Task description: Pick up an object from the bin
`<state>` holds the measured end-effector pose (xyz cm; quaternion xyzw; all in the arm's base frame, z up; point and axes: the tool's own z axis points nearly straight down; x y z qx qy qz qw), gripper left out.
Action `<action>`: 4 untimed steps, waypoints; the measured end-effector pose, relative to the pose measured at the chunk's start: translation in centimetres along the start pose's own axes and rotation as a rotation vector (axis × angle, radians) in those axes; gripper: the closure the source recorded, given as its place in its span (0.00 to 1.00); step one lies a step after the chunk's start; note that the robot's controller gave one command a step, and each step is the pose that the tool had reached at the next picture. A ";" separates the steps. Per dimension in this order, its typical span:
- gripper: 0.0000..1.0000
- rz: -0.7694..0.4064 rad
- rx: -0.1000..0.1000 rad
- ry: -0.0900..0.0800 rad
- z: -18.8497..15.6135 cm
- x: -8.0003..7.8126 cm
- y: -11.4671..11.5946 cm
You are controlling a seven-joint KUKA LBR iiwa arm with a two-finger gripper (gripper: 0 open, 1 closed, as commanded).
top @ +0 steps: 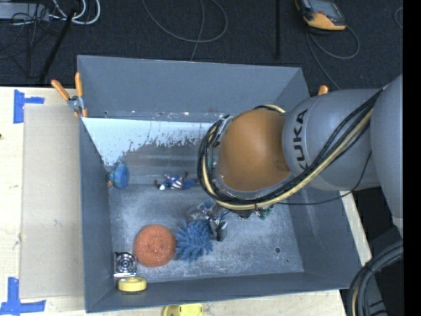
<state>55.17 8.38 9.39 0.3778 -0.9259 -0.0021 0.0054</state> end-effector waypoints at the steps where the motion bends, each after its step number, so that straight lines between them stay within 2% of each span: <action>1: 1.00 0.000 0.005 -0.006 -2.4 -0.2 -0.1; 3: 1.00 0.002 0.010 -0.013 -4.8 -0.3 -0.2; 4: 1.00 0.003 0.007 -0.009 -5.4 -0.3 -0.1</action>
Offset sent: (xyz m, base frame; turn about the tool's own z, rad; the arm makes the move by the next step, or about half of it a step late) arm 0.0002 0.0002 0.0338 0.0000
